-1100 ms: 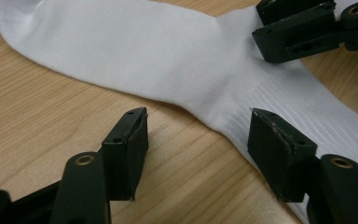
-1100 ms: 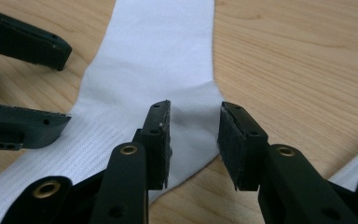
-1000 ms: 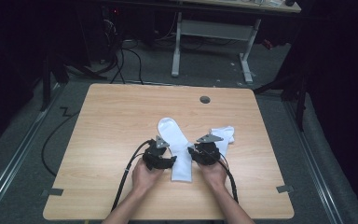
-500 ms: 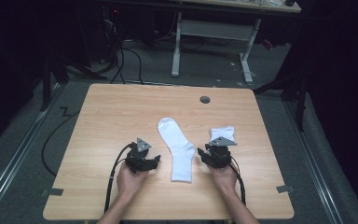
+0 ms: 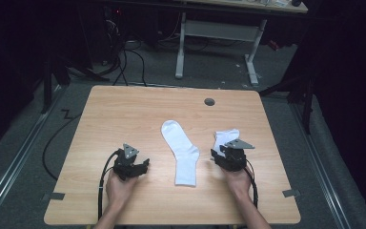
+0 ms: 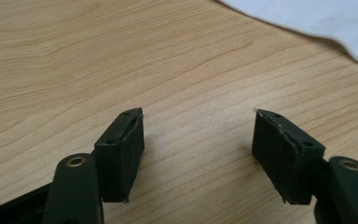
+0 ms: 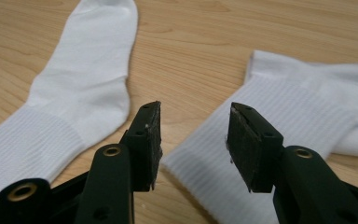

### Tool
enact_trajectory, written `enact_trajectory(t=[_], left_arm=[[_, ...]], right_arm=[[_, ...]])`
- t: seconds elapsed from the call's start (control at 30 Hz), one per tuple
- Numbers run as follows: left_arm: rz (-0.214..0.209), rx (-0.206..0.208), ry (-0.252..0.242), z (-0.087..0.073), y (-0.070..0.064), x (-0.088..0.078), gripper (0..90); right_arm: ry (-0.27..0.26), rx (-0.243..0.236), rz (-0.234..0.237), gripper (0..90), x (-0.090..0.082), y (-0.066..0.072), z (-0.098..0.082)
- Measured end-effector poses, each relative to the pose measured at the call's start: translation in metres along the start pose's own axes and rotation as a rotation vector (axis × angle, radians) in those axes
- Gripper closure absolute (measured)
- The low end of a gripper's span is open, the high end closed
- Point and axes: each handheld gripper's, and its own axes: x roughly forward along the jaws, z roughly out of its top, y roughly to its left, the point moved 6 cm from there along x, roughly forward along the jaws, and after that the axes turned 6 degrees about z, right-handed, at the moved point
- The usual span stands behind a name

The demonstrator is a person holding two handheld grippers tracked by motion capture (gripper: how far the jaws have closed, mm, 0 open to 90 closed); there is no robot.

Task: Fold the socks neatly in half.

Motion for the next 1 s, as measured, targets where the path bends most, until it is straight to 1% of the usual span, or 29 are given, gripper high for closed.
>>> enact_trajectory(t=[0.03,0.07,0.13,0.17,0.2,0.33,0.37,0.4,0.43,0.47,0.5,0.53,0.6,0.63,0.7,0.77,0.9,1.0], left_arm=[[0.000,0.001,0.001,0.000,0.001,0.000,33.3],[-0.002,0.002,0.001,-0.001,0.001,0.000,33.3],[-0.001,0.006,0.002,-0.001,0.001,-0.001,32.9],[-0.001,0.005,0.003,-0.001,0.001,-0.001,32.7],[-0.001,0.005,0.003,-0.001,0.001,-0.001,32.7],[-0.006,0.007,0.004,-0.001,0.001,0.000,31.7],[-0.006,0.007,0.003,-0.001,0.001,0.000,31.2],[-0.007,0.008,0.003,-0.001,0.001,0.000,31.2],[-0.009,0.008,0.003,-0.001,0.001,0.000,30.9],[-0.009,0.008,0.003,-0.001,0.001,0.000,30.8],[-0.009,0.009,0.003,-0.001,0.001,0.000,30.8],[-0.009,0.009,0.003,-0.001,0.001,0.000,30.7],[-0.008,0.009,0.003,-0.001,0.001,0.000,30.7],[-0.007,0.011,0.004,-0.001,0.000,-0.001,30.6],[-0.011,0.015,0.004,-0.001,-0.001,-0.001,30.5],[-0.015,0.018,0.003,-0.001,-0.002,-0.001,30.5],[-0.017,0.019,0.004,-0.002,-0.002,-0.001,30.2],[-0.018,0.019,0.004,-0.002,-0.002,-0.001,29.9]], right_arm=[[-0.001,0.005,-0.015,53.1,-0.002,-0.005,-0.001],[-0.001,0.005,-0.015,53.1,-0.002,-0.005,-0.001],[0.001,-0.002,-0.030,52.3,-0.003,-0.009,-0.001],[0.002,-0.007,-0.045,52.5,-0.005,-0.012,-0.002],[0.002,-0.007,-0.045,52.5,-0.005,-0.012,-0.002],[0.000,0.010,-0.072,53.0,-0.009,-0.021,-0.002],[0.016,0.013,-0.087,53.4,-0.009,-0.026,-0.002],[0.016,0.013,-0.087,53.4,-0.009,-0.026,-0.002],[0.029,0.015,-0.105,53.9,-0.008,-0.031,-0.001],[0.029,0.015,-0.105,53.9,-0.008,-0.031,-0.001],[0.034,0.020,-0.119,55.0,-0.008,-0.036,0.001],[0.034,0.020,-0.119,55.0,-0.008,-0.036,0.001],[0.032,0.028,-0.128,55.7,-0.008,-0.041,0.003],[0.036,0.029,-0.144,55.7,-0.007,-0.045,0.005],[0.038,0.028,-0.147,55.7,-0.007,-0.046,0.006],[0.052,0.016,-0.163,55.5,-0.003,-0.047,0.010],[0.061,0.021,-0.177,54.9,0.002,-0.051,0.014],[0.083,0.013,-0.192,55.0,0.008,-0.052,0.017]])
